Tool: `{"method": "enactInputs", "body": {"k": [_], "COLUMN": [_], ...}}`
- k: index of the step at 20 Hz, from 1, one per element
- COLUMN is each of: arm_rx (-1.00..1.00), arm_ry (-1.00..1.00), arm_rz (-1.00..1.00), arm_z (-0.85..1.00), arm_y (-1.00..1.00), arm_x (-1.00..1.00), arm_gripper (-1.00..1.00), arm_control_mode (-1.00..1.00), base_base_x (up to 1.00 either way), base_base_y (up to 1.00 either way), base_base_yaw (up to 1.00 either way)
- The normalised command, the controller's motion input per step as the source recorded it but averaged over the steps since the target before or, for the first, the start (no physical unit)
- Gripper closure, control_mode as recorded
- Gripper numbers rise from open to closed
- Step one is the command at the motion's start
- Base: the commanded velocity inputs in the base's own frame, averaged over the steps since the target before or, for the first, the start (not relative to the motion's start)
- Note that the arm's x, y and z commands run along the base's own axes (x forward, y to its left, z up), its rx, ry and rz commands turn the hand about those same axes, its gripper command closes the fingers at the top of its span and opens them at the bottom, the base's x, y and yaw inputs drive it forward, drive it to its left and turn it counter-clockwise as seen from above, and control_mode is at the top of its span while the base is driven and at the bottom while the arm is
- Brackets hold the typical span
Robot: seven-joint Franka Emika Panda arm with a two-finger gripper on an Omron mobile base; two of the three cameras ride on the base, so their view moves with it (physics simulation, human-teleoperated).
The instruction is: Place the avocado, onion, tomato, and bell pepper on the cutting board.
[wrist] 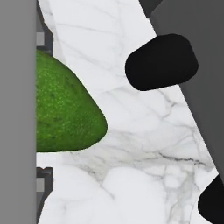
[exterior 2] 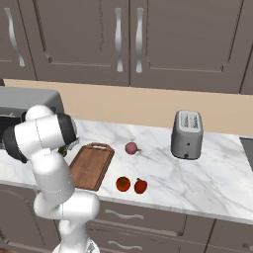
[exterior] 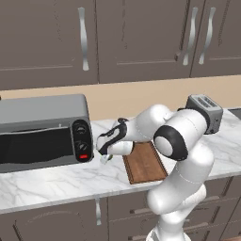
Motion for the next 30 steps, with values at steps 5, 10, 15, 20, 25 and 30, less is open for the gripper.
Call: {"method": "enactInputs", "body": {"k": [5, 10, 15, 20, 25, 30], "arm_rx": [-0.01, 0.0, 0.0, 0.0, 0.0, 0.0], "arm_ry": [0.0, -0.05, -0.12, -0.06, 0.0, 0.0], "arm_rz": [0.02, 0.01, -0.01, -0.04, -0.05, -0.09], "arm_z": [-0.25, -0.01, 0.03, 0.26, 0.49, 0.67], "arm_y": [0.26, -0.02, -0.28, -0.39, -0.43, -0.35], "arm_x": [0.0, -0.02, -0.26, -0.27, -0.07, 0.0], "arm_gripper": [1.0, 1.0, 1.0, 1.0, 1.0, 1.0], "arm_control_mode": [-1.0, -1.0, -1.0, -1.0, -1.0, -1.0], "base_base_x": [0.0, 0.0, 0.0, 0.0, 0.0, 0.0], "base_base_y": [0.0, 0.0, 0.0, 0.0, 0.0, 0.0], "base_base_yaw": [0.0, 0.0, 0.0, 0.0, 0.0, 0.0]}}
